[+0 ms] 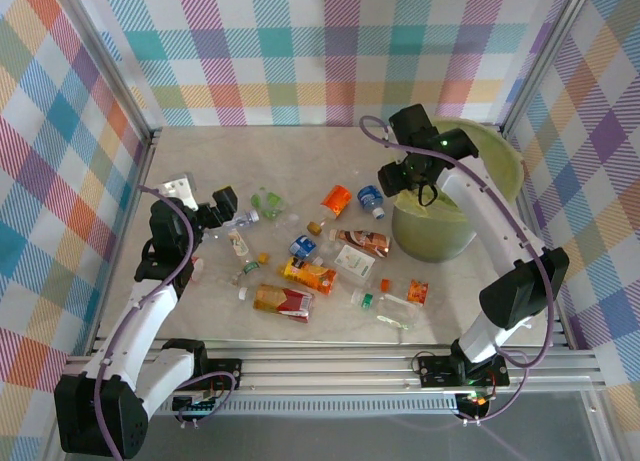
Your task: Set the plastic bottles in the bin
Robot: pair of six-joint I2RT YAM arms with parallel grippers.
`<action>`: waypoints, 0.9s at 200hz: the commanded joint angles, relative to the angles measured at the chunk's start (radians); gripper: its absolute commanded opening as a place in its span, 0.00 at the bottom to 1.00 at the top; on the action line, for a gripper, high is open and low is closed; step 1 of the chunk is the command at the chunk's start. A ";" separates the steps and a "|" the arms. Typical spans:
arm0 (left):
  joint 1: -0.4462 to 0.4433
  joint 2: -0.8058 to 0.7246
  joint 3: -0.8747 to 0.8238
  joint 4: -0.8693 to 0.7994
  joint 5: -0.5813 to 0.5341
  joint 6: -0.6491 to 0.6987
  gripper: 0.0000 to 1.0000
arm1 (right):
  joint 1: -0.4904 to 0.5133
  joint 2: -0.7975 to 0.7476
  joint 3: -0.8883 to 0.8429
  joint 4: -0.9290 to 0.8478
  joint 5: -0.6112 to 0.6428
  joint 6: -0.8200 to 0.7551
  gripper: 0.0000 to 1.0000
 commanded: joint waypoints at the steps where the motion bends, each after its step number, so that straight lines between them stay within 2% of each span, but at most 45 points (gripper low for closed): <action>1: -0.008 -0.015 0.059 -0.071 -0.060 -0.049 1.00 | 0.005 -0.048 0.055 -0.034 0.009 0.014 0.82; 22: -0.007 -0.017 0.103 -0.152 -0.086 -0.085 1.00 | 0.005 -0.070 0.088 -0.060 -0.009 0.024 1.00; 67: -0.006 -0.004 0.195 -0.333 -0.135 -0.164 1.00 | 0.006 -0.152 0.117 -0.062 -0.024 0.066 1.00; 102: 0.002 0.024 0.238 -0.519 -0.168 -0.284 1.00 | 0.006 -0.247 0.039 -0.011 -0.044 0.123 1.00; 128: 0.017 0.055 0.254 -0.740 -0.246 -0.507 1.00 | 0.006 -0.316 -0.047 0.031 -0.074 0.167 1.00; 161: 0.058 0.049 0.165 -0.779 -0.151 -0.555 1.00 | 0.006 -0.388 -0.158 0.091 -0.105 0.196 1.00; 180: 0.085 0.014 0.096 -0.786 -0.136 -0.591 1.00 | 0.005 -0.407 -0.194 0.095 -0.108 0.210 1.00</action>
